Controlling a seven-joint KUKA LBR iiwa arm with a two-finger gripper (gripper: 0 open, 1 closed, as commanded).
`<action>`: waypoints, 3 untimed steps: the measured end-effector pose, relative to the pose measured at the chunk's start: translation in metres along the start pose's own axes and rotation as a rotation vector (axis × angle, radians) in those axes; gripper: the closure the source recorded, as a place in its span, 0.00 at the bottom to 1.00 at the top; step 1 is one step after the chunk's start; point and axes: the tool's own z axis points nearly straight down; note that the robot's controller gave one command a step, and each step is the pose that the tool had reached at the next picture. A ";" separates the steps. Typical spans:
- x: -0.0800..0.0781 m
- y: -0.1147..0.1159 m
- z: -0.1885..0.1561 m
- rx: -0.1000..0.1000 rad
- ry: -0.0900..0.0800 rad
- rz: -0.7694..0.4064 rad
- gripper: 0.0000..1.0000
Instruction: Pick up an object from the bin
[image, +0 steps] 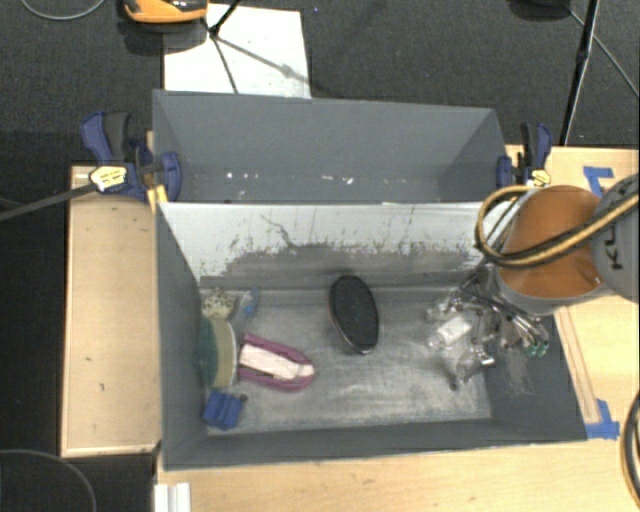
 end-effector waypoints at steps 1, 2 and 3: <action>-0.018 -0.009 -0.029 -0.001 0.002 -0.102 0.00; -0.009 -0.011 -0.030 -0.003 0.007 -0.007 0.00; -0.015 -0.005 0.000 -0.001 0.004 -0.108 0.00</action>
Offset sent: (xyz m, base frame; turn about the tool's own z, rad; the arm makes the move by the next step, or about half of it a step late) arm 0.0175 -0.0055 0.0278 -0.1032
